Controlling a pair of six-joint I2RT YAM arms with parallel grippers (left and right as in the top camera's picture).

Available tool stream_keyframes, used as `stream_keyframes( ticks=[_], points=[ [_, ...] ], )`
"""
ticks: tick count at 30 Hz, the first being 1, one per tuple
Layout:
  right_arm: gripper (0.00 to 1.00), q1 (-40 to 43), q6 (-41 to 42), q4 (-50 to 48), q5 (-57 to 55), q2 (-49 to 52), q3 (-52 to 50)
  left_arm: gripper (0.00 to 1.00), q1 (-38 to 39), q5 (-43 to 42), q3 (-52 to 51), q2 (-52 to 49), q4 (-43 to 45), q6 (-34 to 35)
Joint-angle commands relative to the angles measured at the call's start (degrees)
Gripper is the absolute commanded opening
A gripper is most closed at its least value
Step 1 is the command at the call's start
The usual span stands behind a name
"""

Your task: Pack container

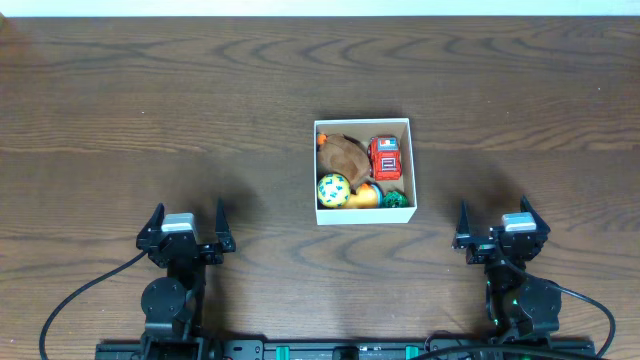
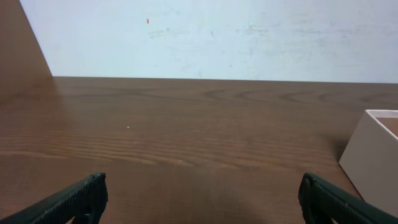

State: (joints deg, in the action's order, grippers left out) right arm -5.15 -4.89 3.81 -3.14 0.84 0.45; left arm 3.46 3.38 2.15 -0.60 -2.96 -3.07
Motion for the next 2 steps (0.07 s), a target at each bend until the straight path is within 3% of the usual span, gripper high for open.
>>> stream_keyframes(
  ticks=[1,2],
  points=[
    [0.99,0.4,-0.7,0.2,0.4,-0.4,-0.1,0.98,-0.3,0.2,-1.9,-0.1,-0.8,-0.8],
    [0.99,0.4,-0.7,0.2,0.4,-0.4,-0.1,0.98,-0.3,0.2,-1.9,-0.1,-0.8,-0.8]
  ],
)
